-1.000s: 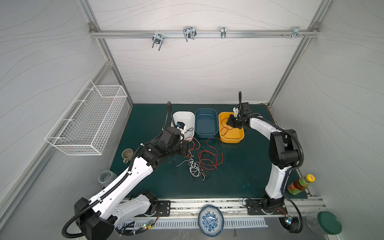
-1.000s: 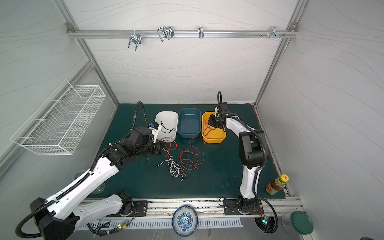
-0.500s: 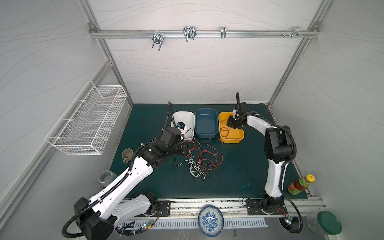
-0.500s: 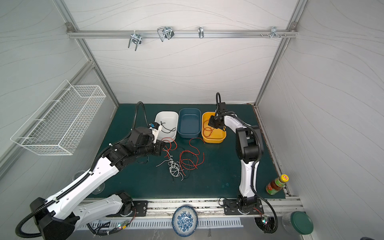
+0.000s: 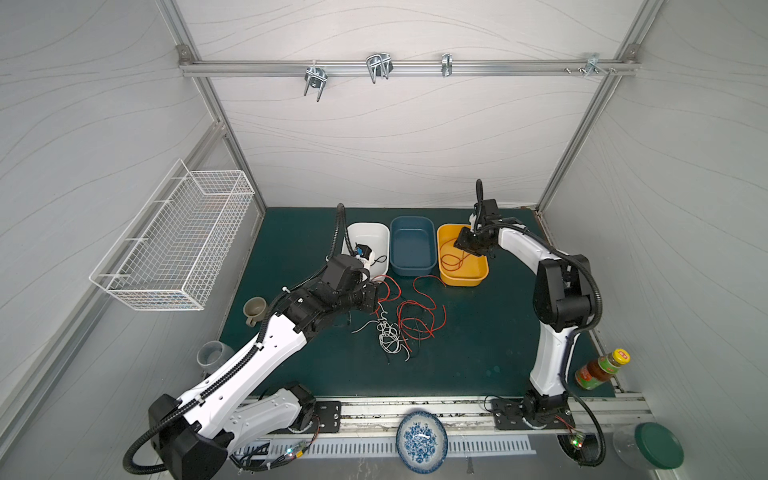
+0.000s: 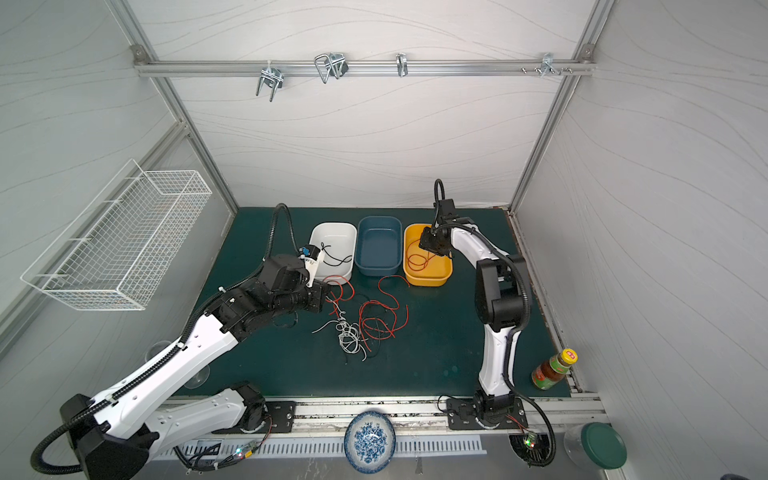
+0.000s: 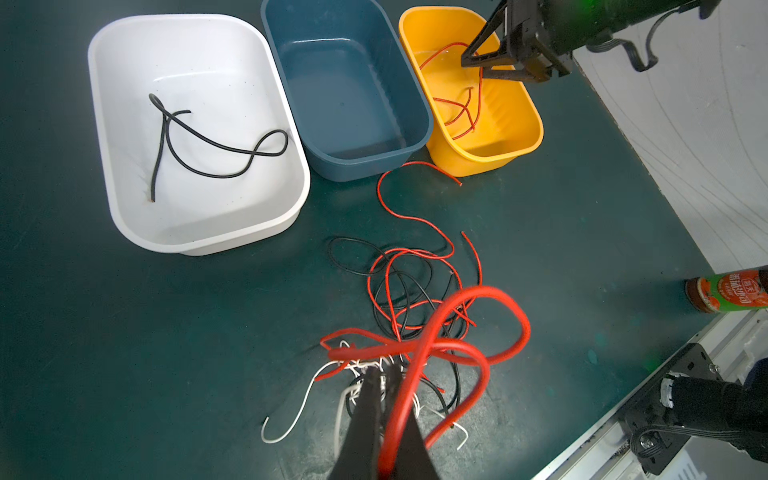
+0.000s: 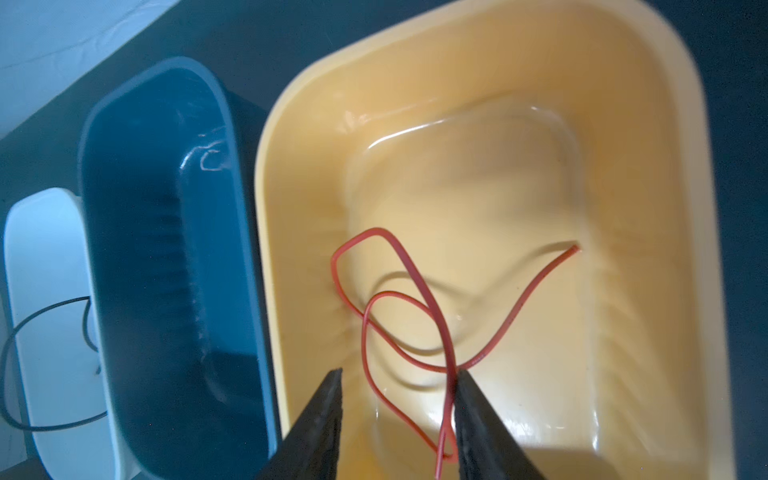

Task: Untangle the cables
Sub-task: 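Move the right gripper to the red wire loop held by the left gripper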

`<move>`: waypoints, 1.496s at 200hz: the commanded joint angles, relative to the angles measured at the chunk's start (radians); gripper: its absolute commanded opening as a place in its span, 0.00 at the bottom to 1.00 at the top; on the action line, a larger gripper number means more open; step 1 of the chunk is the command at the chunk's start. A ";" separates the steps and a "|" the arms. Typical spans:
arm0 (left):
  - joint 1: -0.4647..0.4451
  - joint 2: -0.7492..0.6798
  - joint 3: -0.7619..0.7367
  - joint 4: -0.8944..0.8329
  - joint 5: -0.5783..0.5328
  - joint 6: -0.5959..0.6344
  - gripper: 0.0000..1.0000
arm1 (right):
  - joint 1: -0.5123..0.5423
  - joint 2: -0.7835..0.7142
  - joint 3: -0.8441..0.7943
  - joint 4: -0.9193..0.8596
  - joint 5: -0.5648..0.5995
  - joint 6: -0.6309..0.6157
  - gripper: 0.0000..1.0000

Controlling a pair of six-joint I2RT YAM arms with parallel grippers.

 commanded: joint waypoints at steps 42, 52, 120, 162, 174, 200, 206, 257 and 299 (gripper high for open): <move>-0.015 0.033 0.015 0.027 0.037 0.021 0.00 | 0.005 -0.205 -0.117 0.021 0.000 -0.003 0.60; -0.017 0.036 0.015 0.027 0.042 0.022 0.00 | 0.013 -0.232 -0.145 0.046 -0.033 -0.008 0.60; -0.025 0.084 0.030 0.015 0.105 0.033 0.00 | 0.186 -0.508 -0.473 0.424 -0.422 -0.033 0.63; -0.029 0.101 0.038 0.003 0.102 0.040 0.00 | 0.317 -0.618 -0.629 0.607 -0.491 0.017 0.63; -0.028 0.104 0.038 0.003 0.104 0.040 0.00 | 0.364 -0.629 -0.650 0.628 -0.489 0.014 0.62; -0.029 0.108 0.038 0.002 0.122 0.038 0.00 | 0.461 -0.633 -0.674 0.647 -0.465 -0.011 0.62; -0.028 0.110 0.040 0.001 0.123 0.040 0.00 | 0.480 -0.632 -0.679 0.648 -0.453 -0.016 0.62; -0.030 0.114 0.041 0.000 0.127 0.039 0.00 | 0.549 -0.615 -0.731 0.706 -0.430 0.003 0.54; -0.030 0.115 0.041 -0.002 0.126 0.039 0.01 | 0.586 -0.592 -0.736 0.713 -0.404 0.003 0.38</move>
